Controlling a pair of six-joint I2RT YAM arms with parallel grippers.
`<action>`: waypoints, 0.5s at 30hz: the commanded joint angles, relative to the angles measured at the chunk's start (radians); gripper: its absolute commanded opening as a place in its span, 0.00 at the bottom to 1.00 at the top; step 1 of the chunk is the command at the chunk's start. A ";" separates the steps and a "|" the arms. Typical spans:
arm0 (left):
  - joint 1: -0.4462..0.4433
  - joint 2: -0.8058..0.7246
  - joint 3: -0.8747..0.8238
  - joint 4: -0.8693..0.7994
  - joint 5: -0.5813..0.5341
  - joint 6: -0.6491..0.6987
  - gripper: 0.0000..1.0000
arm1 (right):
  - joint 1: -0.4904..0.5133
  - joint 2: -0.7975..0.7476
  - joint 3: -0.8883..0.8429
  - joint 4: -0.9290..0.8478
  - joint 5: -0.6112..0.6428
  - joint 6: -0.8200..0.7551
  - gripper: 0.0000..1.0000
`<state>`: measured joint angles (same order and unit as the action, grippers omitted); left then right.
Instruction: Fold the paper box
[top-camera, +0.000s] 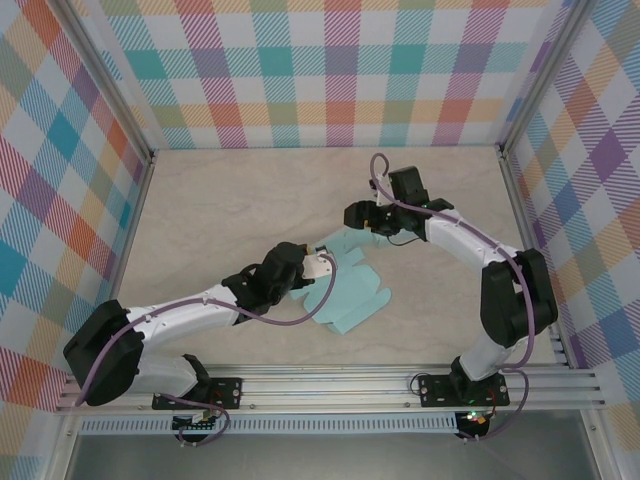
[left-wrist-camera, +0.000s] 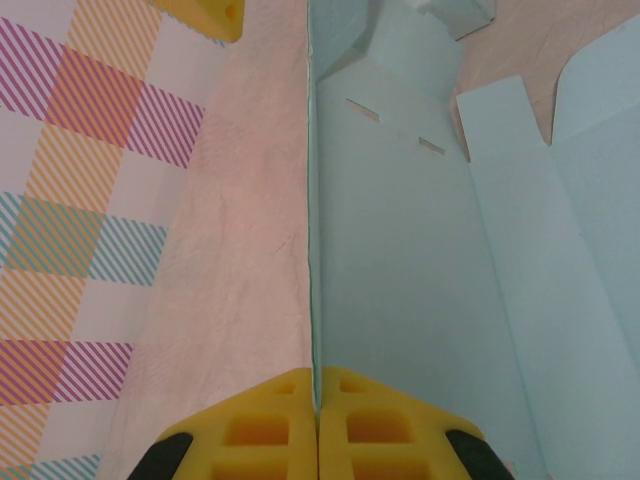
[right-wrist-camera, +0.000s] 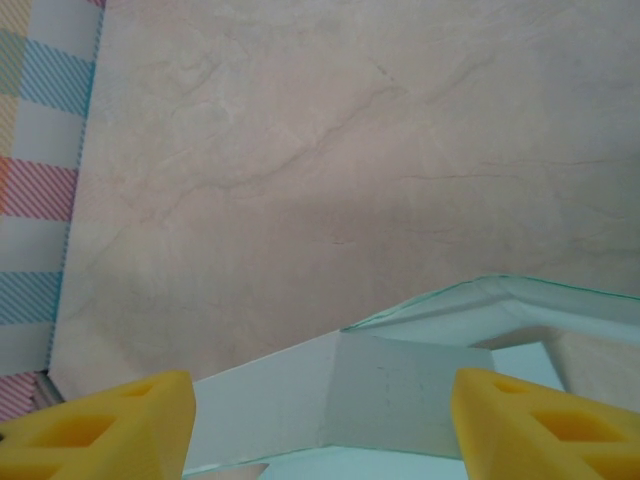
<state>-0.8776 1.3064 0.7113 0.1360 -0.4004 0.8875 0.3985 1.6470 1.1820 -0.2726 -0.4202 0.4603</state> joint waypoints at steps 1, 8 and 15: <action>-0.017 0.000 0.015 0.035 -0.034 0.021 0.00 | 0.000 -0.006 -0.011 0.080 -0.120 0.058 0.68; -0.017 0.022 0.020 0.048 -0.033 0.019 0.00 | 0.006 0.011 -0.067 0.151 -0.196 0.123 0.62; -0.018 0.025 0.016 0.047 -0.029 0.016 0.00 | 0.013 0.033 -0.072 0.140 -0.181 0.129 0.59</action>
<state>-0.8799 1.3289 0.7113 0.1600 -0.4187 0.8951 0.3988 1.6638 1.1225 -0.1497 -0.5606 0.5728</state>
